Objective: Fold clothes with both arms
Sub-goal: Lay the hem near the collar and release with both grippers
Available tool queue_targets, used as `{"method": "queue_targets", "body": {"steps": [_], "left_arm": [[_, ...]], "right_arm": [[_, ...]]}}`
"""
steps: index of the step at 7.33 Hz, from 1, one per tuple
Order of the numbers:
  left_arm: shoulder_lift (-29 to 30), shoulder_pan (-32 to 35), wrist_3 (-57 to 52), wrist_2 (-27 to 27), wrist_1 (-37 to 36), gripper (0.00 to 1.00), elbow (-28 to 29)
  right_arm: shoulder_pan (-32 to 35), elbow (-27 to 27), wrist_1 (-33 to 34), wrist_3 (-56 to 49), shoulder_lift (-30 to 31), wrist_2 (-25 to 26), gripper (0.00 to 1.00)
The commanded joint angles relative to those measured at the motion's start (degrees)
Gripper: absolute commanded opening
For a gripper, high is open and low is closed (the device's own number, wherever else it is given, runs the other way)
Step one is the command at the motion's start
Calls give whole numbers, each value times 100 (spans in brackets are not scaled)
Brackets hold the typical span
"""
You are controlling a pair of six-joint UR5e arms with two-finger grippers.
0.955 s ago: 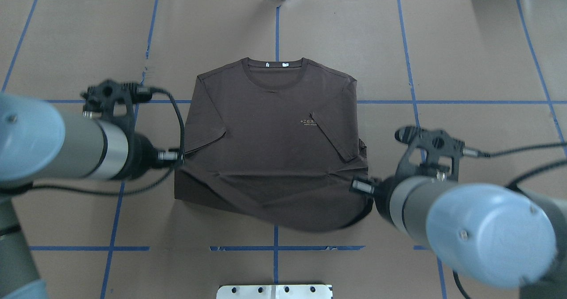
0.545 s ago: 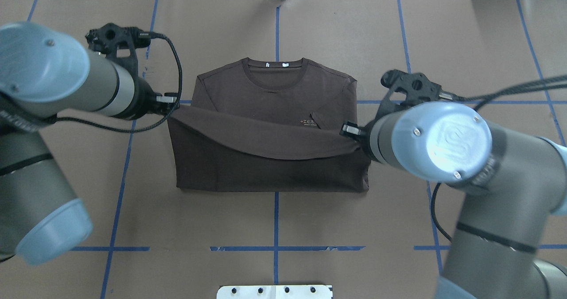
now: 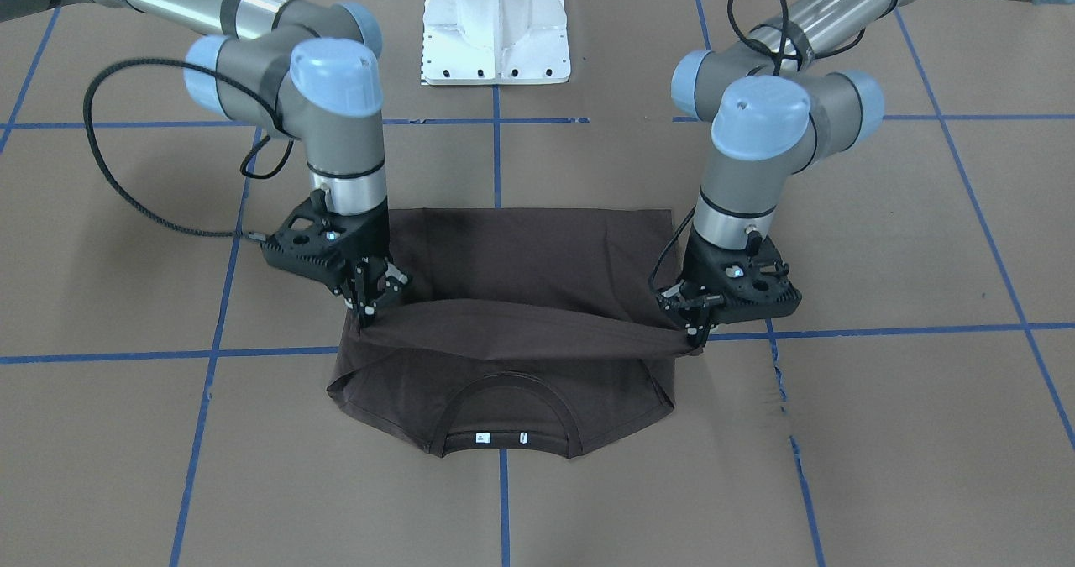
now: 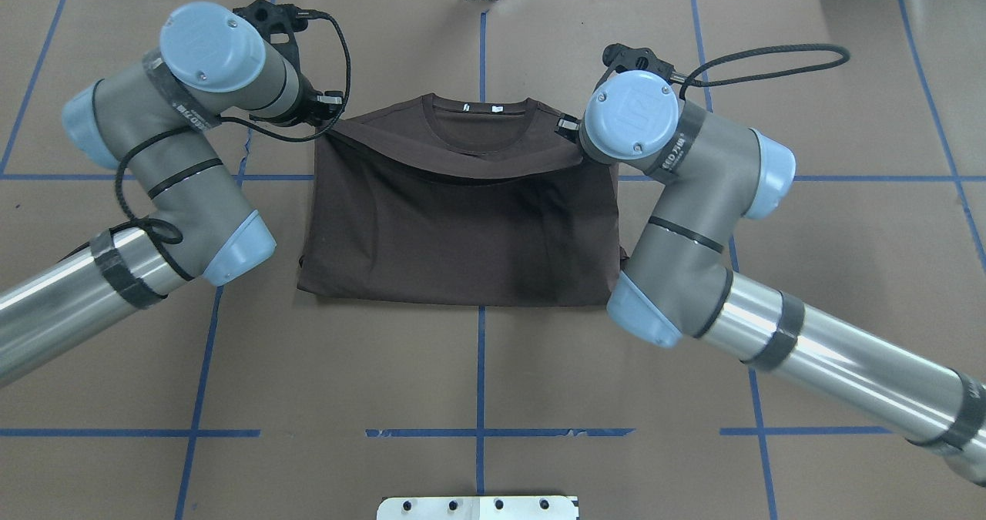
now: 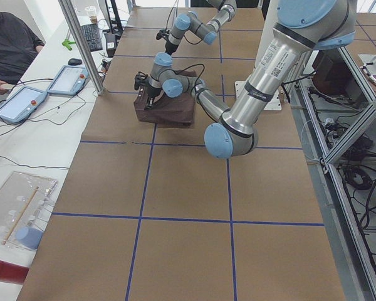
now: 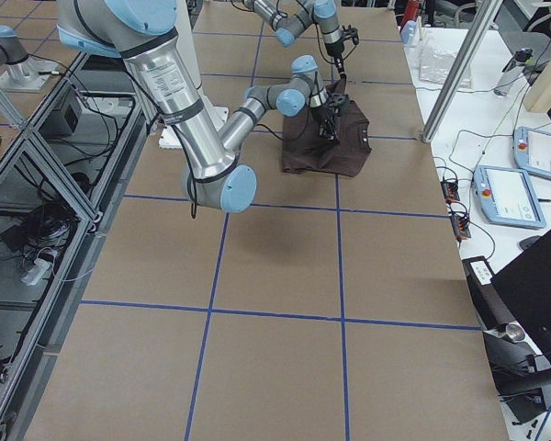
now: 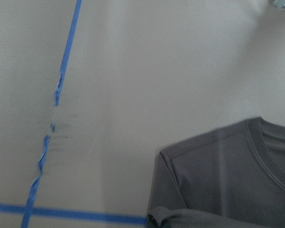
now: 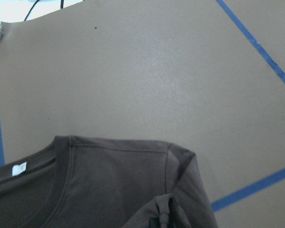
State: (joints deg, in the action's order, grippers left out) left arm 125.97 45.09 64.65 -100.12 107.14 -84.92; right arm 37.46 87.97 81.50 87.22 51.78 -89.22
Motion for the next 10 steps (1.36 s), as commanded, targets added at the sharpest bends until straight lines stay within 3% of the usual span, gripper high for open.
{"method": "queue_targets", "body": {"steps": [1, 4, 5, 6, 8, 10], "left_arm": [[251, 26, -180, 106, 378, 0, 763], [252, 17, -234, 98, 483, 0, 836], [244, 17, -286, 89, 492, 43, 828], [217, 35, -957, 89, 536, 99, 775], [-97, 35, -1262, 28, 606, 100, 173], [-1122, -149, -1080, -364, 632, 100, -1187]], "right_arm": [[261, -1260, -888, -222, -316, -113, 0], [359, -1414, -979, -363, -317, -245, 0], [341, -1458, -979, -851, -291, -202, 99], [350, -1449, -987, -1204, -291, -193, 100], [437, -1283, -996, -1740, -256, -437, 100], [482, -697, -1005, -2051, 102, -772, 100]]}}
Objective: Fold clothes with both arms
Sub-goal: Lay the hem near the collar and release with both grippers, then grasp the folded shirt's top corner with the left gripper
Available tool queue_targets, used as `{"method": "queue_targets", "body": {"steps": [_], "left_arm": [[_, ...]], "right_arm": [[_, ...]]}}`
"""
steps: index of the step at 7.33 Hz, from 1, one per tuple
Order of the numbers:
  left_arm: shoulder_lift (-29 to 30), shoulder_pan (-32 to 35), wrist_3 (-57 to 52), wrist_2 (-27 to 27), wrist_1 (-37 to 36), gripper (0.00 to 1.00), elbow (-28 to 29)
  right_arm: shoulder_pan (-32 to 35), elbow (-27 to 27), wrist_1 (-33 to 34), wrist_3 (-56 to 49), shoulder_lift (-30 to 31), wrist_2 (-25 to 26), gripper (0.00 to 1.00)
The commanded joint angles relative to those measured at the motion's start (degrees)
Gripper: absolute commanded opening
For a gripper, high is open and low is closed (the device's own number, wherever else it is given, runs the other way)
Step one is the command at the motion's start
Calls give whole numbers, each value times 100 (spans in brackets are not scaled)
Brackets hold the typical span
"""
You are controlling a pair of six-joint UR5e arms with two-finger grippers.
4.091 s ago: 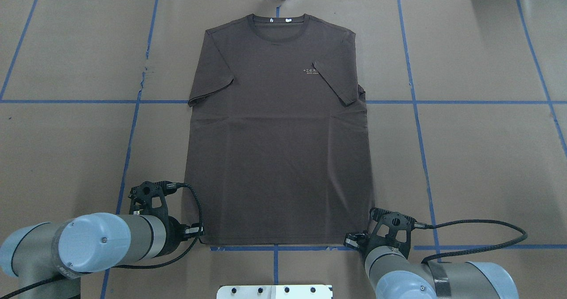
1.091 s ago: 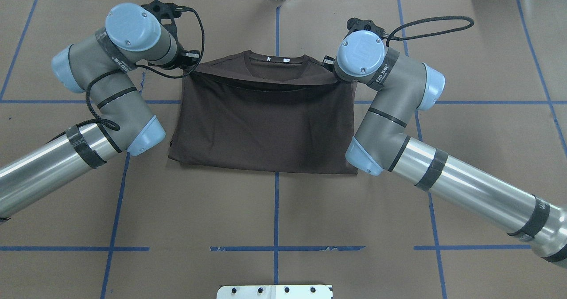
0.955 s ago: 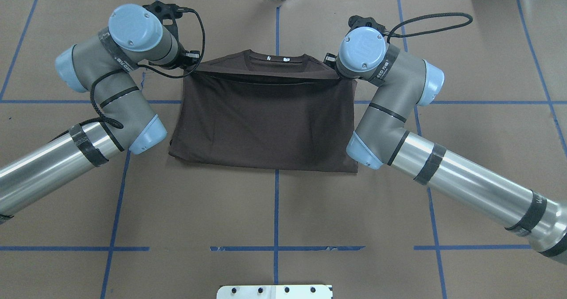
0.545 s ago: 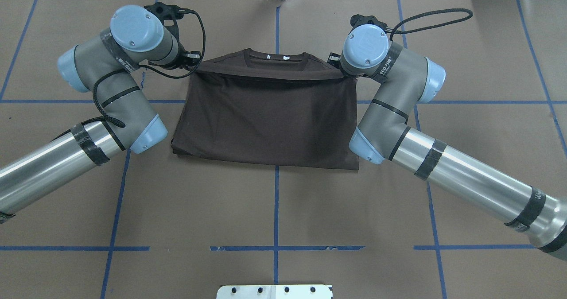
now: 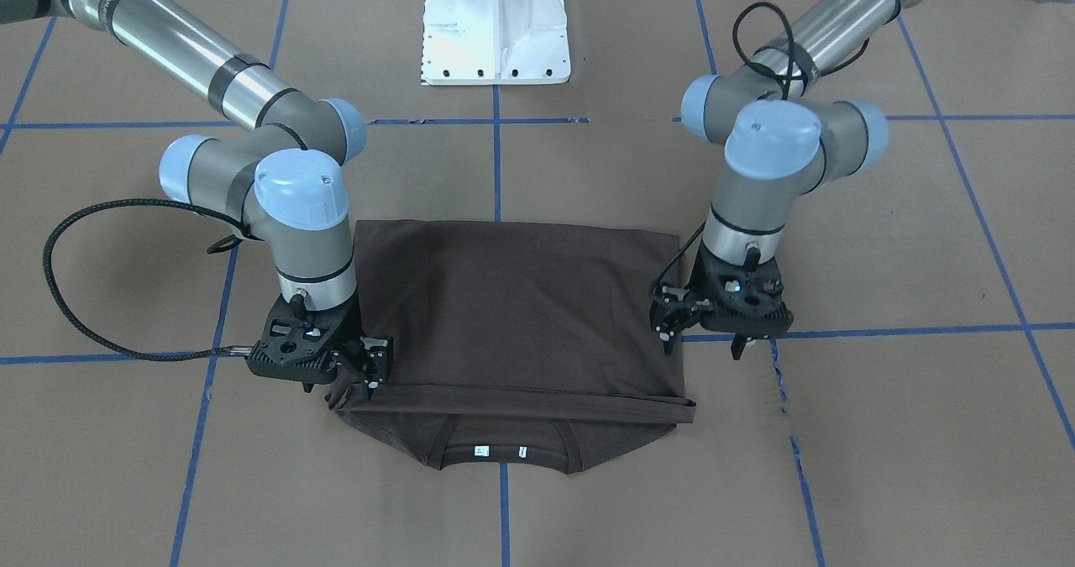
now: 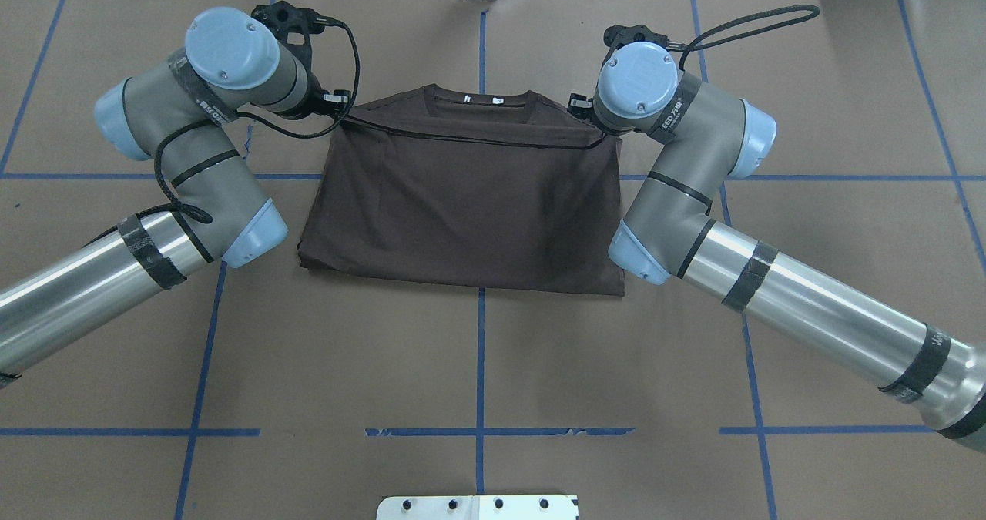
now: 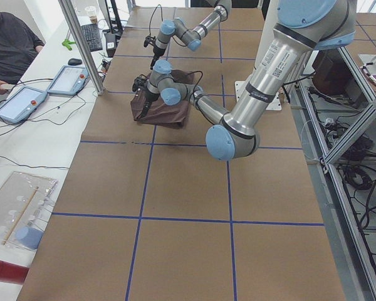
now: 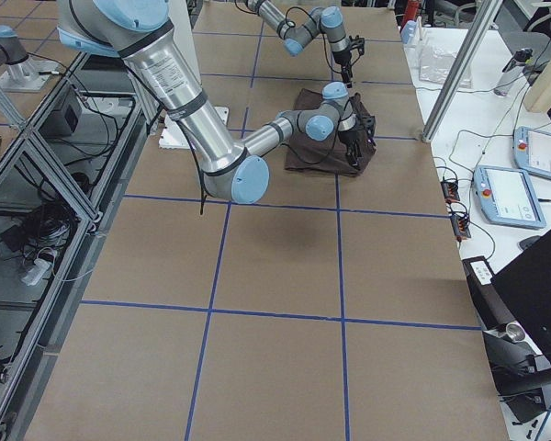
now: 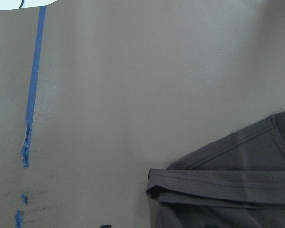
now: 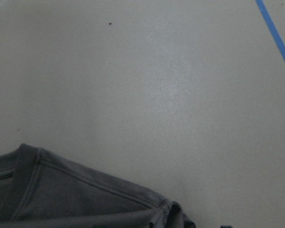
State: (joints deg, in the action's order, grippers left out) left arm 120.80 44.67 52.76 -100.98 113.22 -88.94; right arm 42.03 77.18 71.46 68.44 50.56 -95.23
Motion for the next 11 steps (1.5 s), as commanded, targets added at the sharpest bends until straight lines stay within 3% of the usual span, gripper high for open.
{"method": "queue_targets", "body": {"steps": [1, 2, 3, 7, 11], "left_arm": [[-1150, -499, 607, -291, 207, 100, -1235], [-1530, -772, 1282, -256, 557, 77, -1475], [-1655, -1001, 1889, -143, 691, 41, -1469], [-1709, -1179, 2036, 61, 702, 39, -1320], [-1367, -1215, 2054, 61, 701, 39, -889]], "right_arm": [[24, 647, -1, -173, 374, -328, 100], [24, 702, 8, -173, 402, -364, 100], [33, 694, 8, -173, 411, -365, 100], [33, 694, 8, -182, 428, -365, 100], [51, 694, 8, -243, 446, -356, 100]]}}
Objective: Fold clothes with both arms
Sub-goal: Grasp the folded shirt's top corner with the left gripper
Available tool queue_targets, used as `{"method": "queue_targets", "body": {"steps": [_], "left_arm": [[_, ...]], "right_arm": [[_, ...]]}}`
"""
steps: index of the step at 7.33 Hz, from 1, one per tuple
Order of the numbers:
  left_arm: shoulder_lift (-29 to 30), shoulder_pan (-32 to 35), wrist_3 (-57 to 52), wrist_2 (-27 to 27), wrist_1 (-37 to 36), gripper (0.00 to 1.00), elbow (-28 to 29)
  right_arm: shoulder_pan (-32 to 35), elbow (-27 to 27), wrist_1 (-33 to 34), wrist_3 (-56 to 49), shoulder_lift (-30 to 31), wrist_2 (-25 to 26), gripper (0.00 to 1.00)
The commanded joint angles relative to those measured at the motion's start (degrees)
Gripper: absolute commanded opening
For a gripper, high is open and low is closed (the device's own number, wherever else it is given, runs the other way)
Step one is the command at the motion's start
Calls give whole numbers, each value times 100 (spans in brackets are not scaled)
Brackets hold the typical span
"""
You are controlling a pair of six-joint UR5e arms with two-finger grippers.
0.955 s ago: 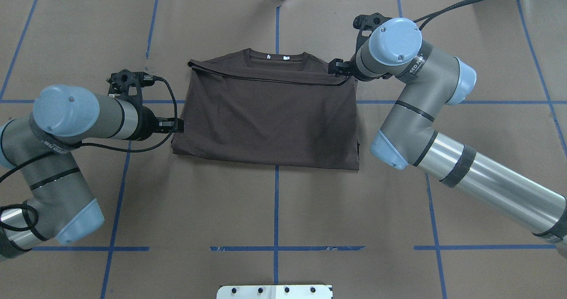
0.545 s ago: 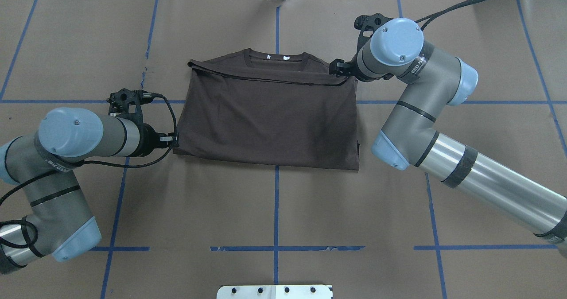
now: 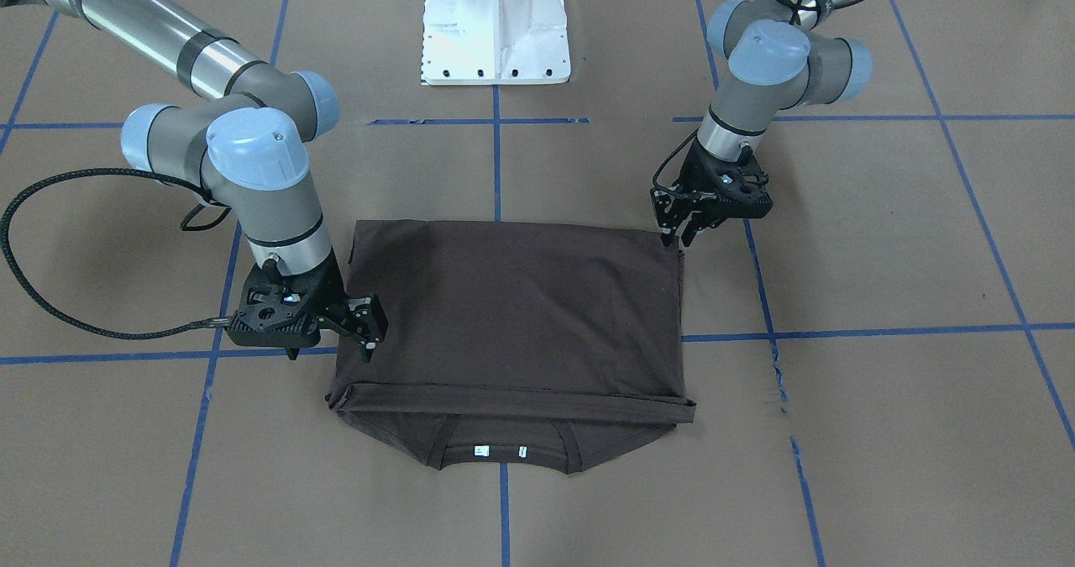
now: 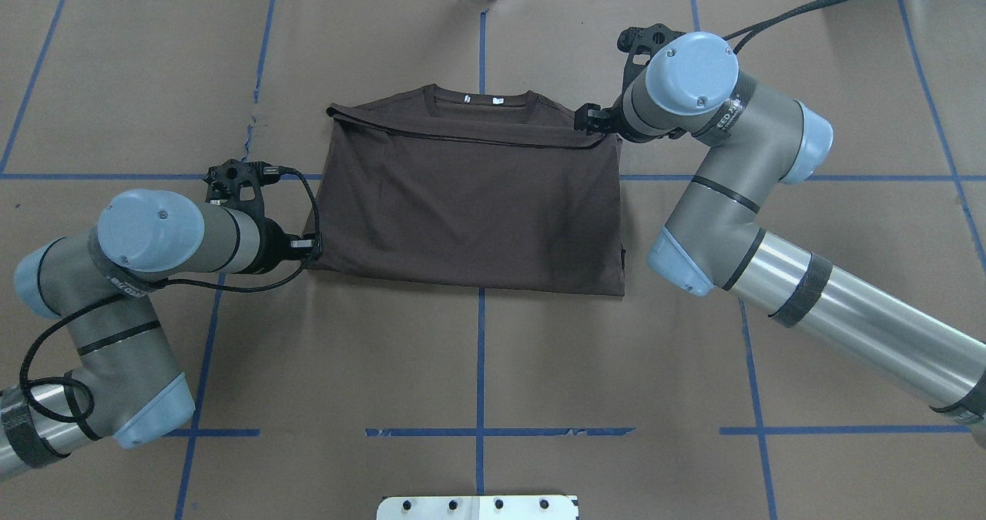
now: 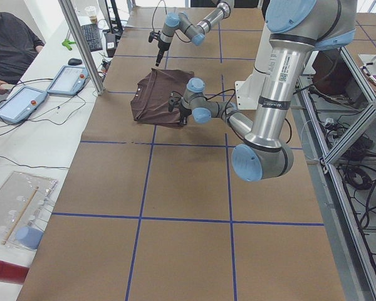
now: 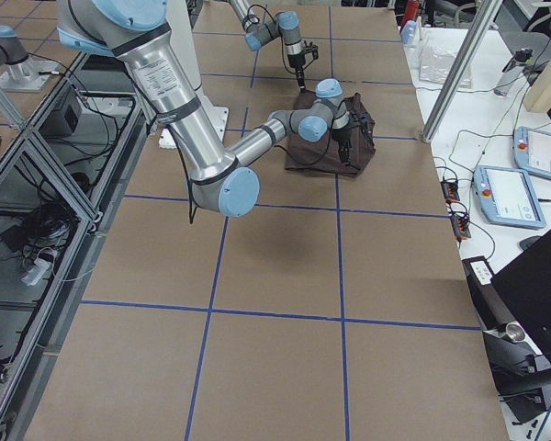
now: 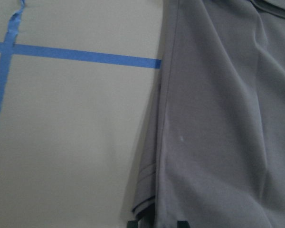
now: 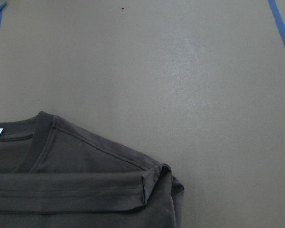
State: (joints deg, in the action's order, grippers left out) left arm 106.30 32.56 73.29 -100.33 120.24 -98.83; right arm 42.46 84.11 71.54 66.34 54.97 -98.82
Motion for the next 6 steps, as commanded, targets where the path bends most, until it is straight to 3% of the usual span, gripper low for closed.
{"method": "queue_targets", "body": {"steps": [1, 2, 4, 6], "left_arm": [[84, -13, 1, -4, 0, 39, 101], [75, -48, 1, 14, -9, 36, 101], [58, -48, 1, 92, -9, 0, 75], [5, -5, -95, 128, -44, 0, -4]], "right_arm": [[8, -9, 0, -34, 5, 3, 100], [8, -9, 0, -42, 5, 3, 100], [8, -9, 0, -34, 5, 12, 100], [8, -18, 0, -34, 5, 12, 100]]}}
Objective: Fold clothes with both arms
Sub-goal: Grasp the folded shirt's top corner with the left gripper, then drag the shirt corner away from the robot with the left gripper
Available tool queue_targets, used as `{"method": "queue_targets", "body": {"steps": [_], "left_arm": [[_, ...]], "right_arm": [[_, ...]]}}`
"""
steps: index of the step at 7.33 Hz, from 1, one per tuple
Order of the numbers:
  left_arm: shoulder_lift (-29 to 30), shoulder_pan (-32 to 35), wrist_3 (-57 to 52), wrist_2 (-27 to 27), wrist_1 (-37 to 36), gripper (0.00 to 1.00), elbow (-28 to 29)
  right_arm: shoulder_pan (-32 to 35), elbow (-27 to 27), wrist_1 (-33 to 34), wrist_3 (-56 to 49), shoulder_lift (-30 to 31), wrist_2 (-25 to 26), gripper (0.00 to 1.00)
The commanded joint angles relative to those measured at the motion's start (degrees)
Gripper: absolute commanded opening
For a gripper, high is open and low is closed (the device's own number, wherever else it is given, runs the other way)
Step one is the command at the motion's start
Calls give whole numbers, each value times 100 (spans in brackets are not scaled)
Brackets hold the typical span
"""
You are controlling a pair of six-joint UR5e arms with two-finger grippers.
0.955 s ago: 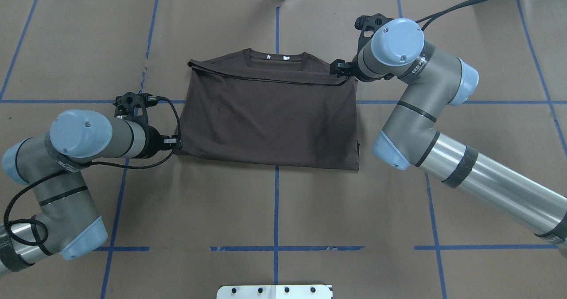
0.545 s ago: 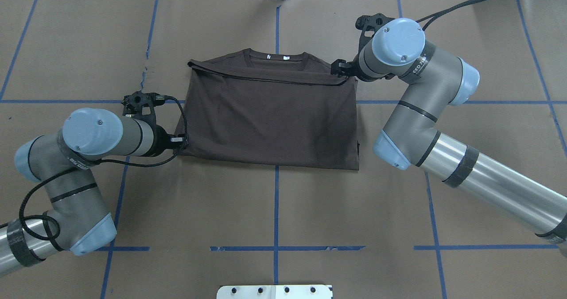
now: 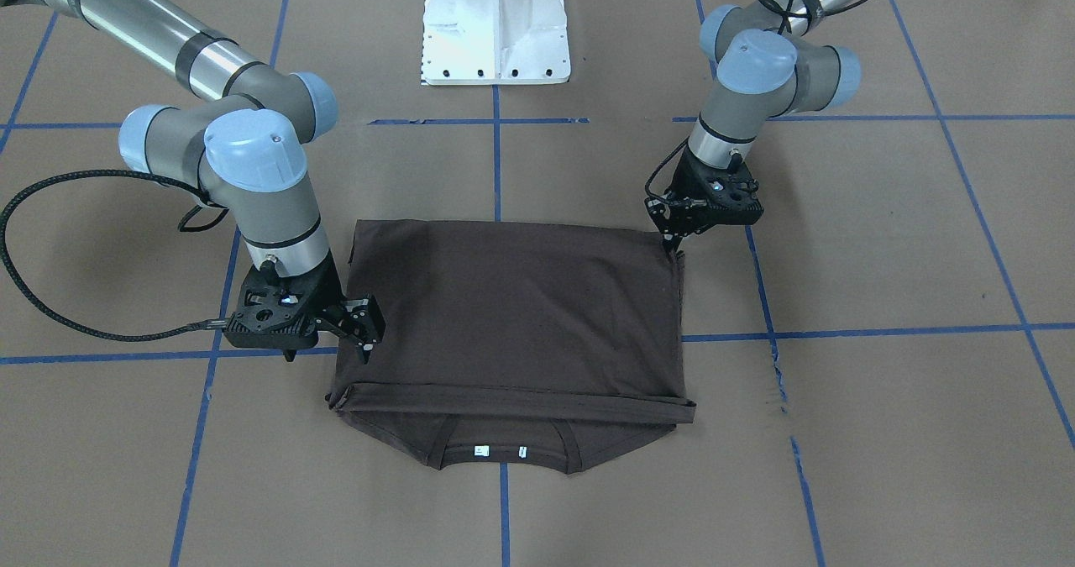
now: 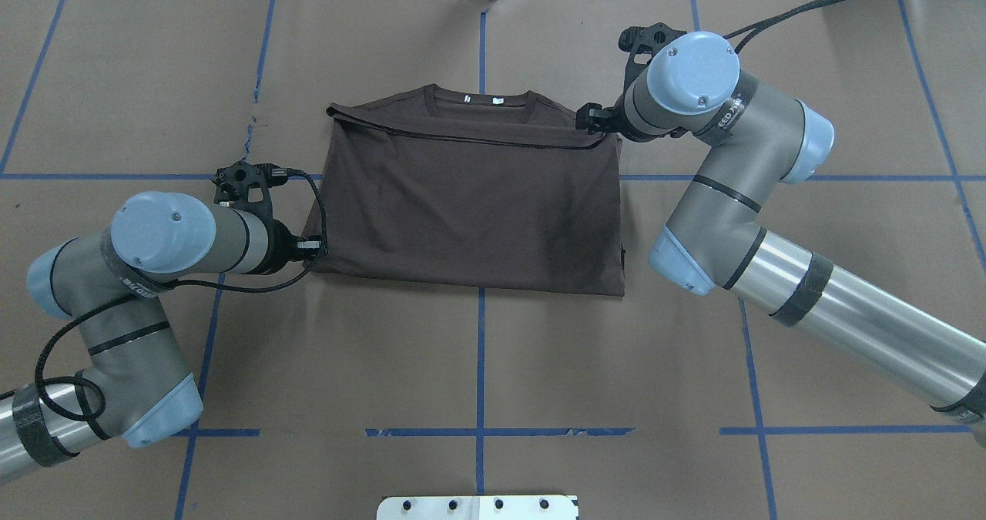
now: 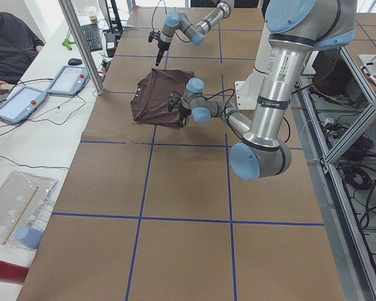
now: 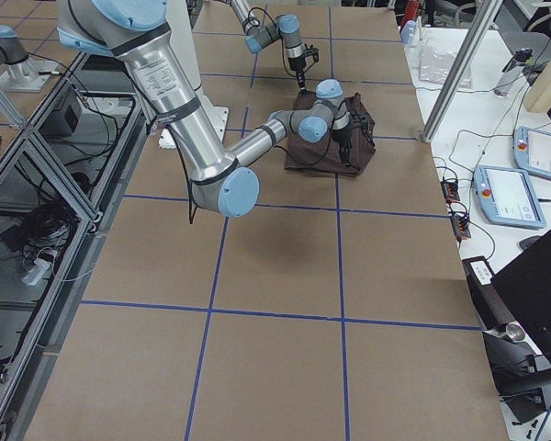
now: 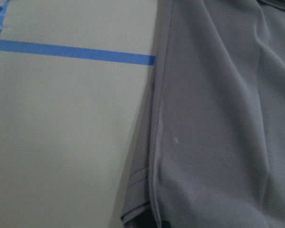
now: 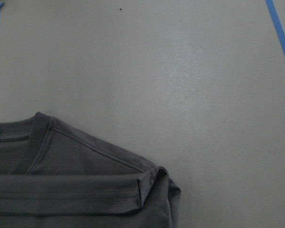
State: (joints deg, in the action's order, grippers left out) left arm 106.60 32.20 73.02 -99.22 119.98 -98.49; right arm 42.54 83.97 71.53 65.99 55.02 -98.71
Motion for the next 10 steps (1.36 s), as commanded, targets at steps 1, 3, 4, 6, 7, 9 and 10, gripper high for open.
{"method": "queue_targets", "body": {"steps": [1, 3, 4, 6, 7, 9, 10], "left_arm": [[-25, 172, -425, 26, -36, 0, 31], [105, 1161, -1794, 8, 33, 0, 765], [663, 1653, -2191, 8, 34, 0, 1449], [1945, 2192, -2424, 17, 426, 0, 3265], [2683, 2229, -2415, 78, 1012, 0, 4415], [2945, 2343, -2424, 386, 1405, 0, 5094], [2841, 2379, -2589, 360, 1422, 99, 5025]], "right_arm": [[0, -3, -8, 1, 0, 10, 100], [0, -3, -8, 1, -9, 1, 100], [0, 6, -8, 1, -9, -8, 100], [0, 15, -8, 1, -17, -16, 100], [0, 49, -8, 1, -26, -8, 100], [-17, 111, -8, 10, -35, -8, 100], [-61, 103, -8, 36, -70, 1, 100]]}}
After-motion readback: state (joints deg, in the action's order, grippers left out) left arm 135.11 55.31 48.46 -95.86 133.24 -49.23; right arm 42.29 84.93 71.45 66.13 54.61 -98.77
